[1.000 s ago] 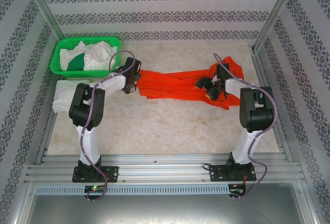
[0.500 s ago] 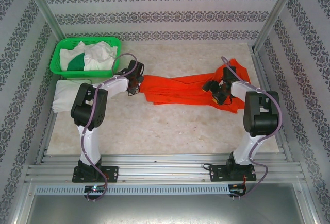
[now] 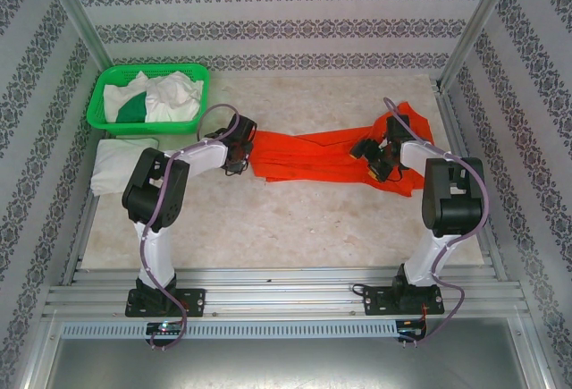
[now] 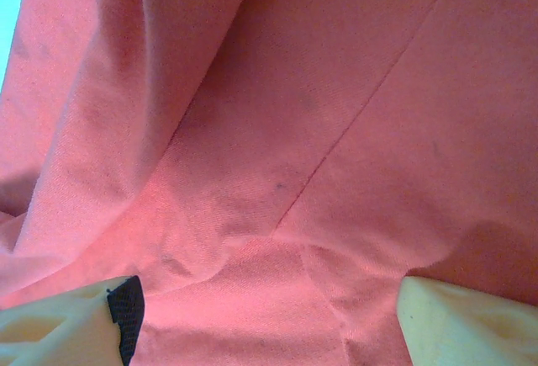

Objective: Fold and stack the t-shirts

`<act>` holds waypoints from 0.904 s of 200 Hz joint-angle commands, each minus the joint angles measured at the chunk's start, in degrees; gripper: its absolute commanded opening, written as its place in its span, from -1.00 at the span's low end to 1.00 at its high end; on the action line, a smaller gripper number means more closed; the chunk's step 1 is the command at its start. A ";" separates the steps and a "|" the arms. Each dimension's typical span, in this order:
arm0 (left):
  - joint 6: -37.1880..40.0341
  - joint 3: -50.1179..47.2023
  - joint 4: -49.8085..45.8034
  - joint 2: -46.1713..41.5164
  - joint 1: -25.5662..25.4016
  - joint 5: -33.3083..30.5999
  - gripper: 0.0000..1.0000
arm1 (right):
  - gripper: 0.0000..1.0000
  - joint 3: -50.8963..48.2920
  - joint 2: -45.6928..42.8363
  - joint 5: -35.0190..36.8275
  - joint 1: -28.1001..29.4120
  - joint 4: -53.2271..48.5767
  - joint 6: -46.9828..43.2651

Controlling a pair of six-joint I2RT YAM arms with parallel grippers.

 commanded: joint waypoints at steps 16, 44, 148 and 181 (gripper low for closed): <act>-2.25 1.53 1.37 3.04 1.33 2.37 -0.07 | 0.60 -0.06 0.98 -0.93 -0.46 -2.23 0.21; -1.22 2.93 1.45 4.30 1.75 3.99 -0.13 | 0.60 -0.48 1.11 -1.13 -0.37 -1.78 0.72; -0.11 5.59 -0.89 3.82 2.55 6.45 -0.24 | 0.60 -1.29 0.83 -1.65 0.68 -0.72 1.75; 0.77 5.77 -1.20 4.39 3.73 6.77 -0.54 | 0.60 -1.77 0.28 -1.59 0.77 -0.33 2.36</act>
